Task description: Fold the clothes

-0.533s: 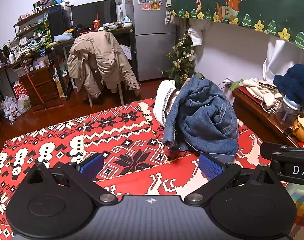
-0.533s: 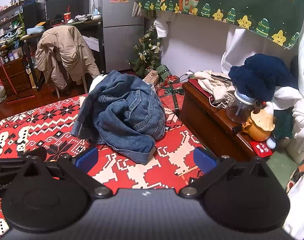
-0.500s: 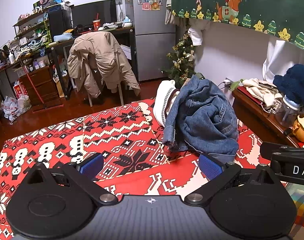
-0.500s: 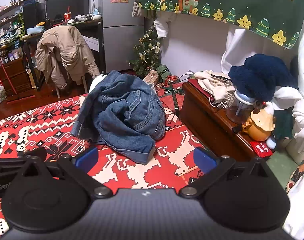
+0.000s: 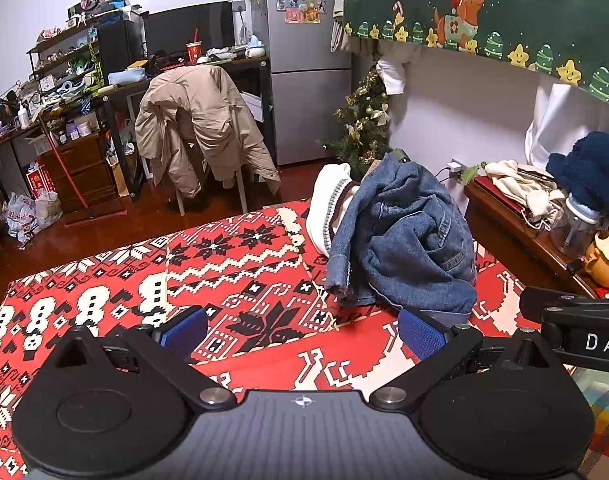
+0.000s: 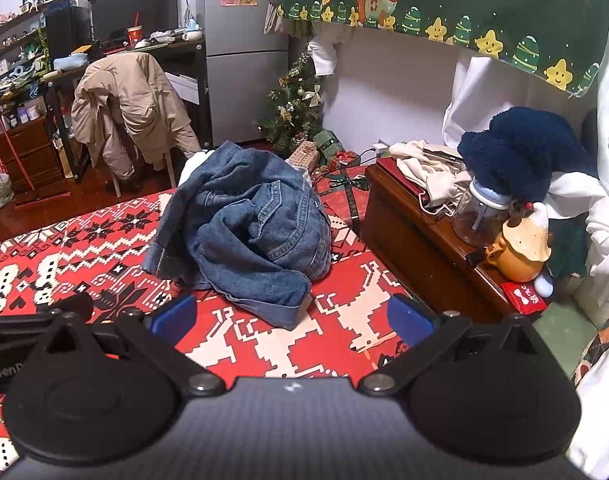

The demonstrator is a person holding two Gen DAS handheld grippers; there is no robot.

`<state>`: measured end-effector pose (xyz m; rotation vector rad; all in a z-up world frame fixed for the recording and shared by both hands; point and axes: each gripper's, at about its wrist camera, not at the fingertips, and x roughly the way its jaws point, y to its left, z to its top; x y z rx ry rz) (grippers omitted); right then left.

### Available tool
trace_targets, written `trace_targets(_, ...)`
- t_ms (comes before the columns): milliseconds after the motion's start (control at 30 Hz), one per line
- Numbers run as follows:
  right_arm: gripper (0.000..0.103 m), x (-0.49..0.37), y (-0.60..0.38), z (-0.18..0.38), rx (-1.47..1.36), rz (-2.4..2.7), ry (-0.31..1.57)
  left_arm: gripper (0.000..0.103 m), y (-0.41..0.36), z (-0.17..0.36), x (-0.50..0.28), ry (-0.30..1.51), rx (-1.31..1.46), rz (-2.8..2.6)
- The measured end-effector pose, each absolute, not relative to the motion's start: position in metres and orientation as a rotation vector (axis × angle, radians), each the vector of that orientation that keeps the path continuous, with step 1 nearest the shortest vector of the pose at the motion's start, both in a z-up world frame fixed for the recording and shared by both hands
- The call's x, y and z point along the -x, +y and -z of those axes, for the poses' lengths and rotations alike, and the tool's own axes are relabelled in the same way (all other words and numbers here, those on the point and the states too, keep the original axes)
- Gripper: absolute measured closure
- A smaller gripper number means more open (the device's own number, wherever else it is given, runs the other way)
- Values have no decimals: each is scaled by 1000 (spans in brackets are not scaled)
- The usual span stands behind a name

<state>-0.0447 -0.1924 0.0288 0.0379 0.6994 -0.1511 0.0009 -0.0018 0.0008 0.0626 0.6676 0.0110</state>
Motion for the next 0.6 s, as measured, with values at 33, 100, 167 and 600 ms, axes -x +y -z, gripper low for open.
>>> trace_targets(33, 1, 45, -192, -29, -39, 151, 700, 1, -2, -1, -1, 666, -63, -11)
trace_targets(100, 1, 45, -193, -29, -39, 151, 701, 1, -2, -1, -1, 664, -61, -10)
trace_targets(167, 1, 45, -193, -30, -40, 151, 702, 1, -1, -1, -1, 664, -59, -9)
trace_targets(600, 1, 43, -194, -28, -42, 150, 706, 1, -1, -1, 0, 662, -54, -7)
